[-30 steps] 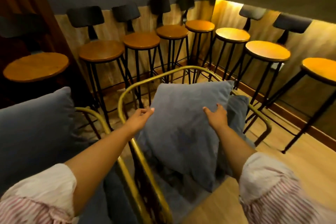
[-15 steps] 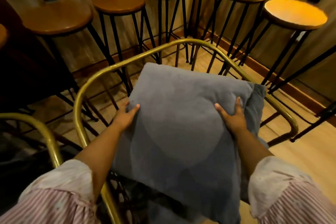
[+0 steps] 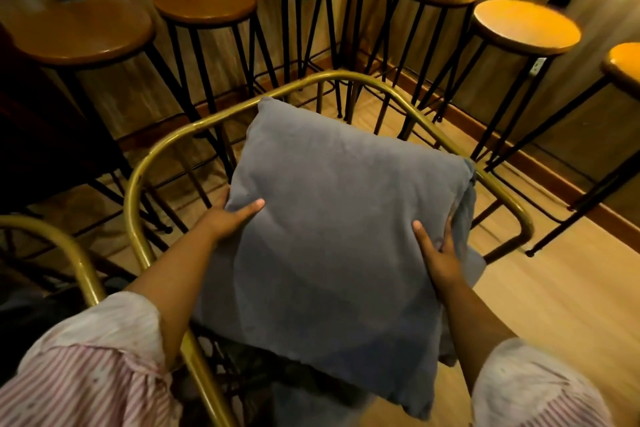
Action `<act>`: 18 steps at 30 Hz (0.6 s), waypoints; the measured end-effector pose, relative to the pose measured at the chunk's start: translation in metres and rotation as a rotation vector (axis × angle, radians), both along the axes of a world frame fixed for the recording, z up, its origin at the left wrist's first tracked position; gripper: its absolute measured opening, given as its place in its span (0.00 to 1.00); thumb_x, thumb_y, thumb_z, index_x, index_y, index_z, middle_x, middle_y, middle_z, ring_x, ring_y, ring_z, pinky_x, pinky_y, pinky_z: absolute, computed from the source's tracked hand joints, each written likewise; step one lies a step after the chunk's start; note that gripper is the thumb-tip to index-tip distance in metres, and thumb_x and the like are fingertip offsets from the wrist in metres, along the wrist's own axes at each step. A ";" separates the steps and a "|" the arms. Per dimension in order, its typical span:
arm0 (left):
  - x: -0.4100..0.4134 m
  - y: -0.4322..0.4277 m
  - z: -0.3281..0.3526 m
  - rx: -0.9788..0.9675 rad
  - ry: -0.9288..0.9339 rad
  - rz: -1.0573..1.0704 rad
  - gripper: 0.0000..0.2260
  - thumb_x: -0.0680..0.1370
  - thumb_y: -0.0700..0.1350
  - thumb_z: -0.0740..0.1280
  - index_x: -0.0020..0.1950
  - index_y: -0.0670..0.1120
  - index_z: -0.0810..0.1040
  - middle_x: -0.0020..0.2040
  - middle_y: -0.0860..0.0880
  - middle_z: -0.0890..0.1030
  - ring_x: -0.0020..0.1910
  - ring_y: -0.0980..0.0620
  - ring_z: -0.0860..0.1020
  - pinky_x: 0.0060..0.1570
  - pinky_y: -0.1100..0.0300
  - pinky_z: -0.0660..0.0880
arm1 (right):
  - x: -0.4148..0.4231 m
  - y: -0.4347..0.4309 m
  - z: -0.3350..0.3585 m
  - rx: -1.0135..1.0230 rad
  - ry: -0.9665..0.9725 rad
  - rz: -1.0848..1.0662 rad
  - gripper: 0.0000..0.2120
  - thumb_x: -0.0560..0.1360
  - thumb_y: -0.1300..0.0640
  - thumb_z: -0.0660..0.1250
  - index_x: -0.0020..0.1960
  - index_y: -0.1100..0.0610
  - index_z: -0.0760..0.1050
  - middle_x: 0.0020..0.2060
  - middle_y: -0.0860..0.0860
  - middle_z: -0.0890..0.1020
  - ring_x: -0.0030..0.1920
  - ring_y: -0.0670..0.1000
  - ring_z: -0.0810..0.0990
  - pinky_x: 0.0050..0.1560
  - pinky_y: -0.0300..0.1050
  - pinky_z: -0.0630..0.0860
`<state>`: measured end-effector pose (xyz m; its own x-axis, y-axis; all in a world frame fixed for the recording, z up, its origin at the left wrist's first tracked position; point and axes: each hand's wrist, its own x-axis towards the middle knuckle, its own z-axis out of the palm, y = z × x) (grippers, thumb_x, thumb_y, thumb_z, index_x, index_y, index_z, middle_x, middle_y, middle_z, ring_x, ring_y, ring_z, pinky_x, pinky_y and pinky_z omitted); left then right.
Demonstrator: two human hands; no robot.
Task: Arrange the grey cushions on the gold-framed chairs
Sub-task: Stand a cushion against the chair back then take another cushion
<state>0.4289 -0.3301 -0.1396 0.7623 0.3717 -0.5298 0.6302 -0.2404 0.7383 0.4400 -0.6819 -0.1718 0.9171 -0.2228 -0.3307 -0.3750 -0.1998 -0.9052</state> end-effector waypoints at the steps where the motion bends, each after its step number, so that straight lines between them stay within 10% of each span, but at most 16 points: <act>1: -0.005 -0.004 0.008 0.000 -0.032 0.009 0.38 0.71 0.59 0.70 0.76 0.51 0.59 0.76 0.44 0.65 0.72 0.39 0.66 0.65 0.48 0.66 | -0.007 0.002 0.006 0.018 -0.035 -0.016 0.40 0.74 0.45 0.66 0.78 0.46 0.47 0.77 0.50 0.59 0.75 0.55 0.61 0.66 0.45 0.62; 18: -0.170 0.028 0.189 0.009 -0.425 0.113 0.31 0.69 0.59 0.71 0.68 0.48 0.73 0.68 0.45 0.76 0.65 0.41 0.74 0.63 0.50 0.71 | -0.114 0.047 0.205 0.017 -0.312 -0.016 0.41 0.65 0.37 0.72 0.73 0.49 0.64 0.69 0.52 0.73 0.69 0.58 0.70 0.66 0.54 0.67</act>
